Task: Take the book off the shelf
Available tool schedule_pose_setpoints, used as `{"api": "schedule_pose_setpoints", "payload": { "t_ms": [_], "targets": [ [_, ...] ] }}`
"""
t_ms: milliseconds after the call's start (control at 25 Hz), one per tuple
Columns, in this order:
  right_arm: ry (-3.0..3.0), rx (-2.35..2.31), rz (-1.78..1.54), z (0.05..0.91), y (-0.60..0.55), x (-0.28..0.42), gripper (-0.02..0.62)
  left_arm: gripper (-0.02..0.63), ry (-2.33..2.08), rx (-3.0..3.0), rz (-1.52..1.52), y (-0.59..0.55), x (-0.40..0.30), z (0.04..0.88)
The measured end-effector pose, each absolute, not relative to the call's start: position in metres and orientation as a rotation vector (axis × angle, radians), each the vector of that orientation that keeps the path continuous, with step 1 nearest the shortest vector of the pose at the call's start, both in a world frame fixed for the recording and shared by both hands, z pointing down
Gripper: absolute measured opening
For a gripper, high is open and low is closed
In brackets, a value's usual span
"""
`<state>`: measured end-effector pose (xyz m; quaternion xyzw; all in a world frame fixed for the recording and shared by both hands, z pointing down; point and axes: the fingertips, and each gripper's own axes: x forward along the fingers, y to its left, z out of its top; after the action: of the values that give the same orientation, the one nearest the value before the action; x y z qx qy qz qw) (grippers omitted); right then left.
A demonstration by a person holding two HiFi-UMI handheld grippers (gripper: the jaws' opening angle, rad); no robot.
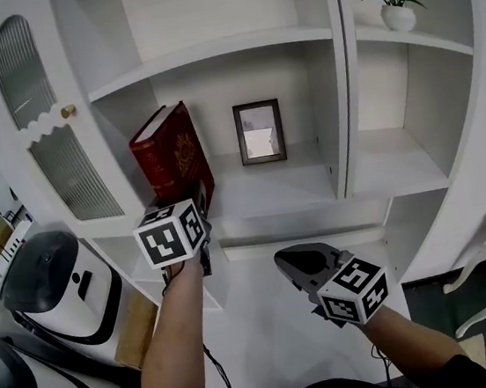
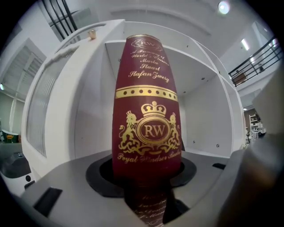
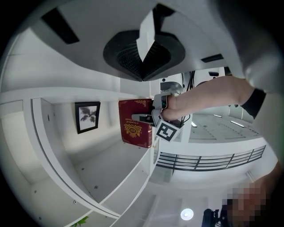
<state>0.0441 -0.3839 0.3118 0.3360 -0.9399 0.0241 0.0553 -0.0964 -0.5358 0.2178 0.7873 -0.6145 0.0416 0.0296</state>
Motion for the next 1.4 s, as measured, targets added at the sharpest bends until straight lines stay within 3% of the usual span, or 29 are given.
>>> {"api": "schedule_pose_setpoints", "payload": {
  "t_ms": [840, 1400],
  "targets": [
    [-2.820, 1.109, 0.111, 0.320, -0.362, -0.013, 0.014, 0.230, -1.861, 2.697, 0.041, -0.422, -0.121, 0.226],
    [-2.774, 1.221, 0.192, 0.348, -0.336, -0.024, 0.014, 0.230, -1.678, 2.710, 0.036, -0.368, -0.142, 0.306]
  ]
}}
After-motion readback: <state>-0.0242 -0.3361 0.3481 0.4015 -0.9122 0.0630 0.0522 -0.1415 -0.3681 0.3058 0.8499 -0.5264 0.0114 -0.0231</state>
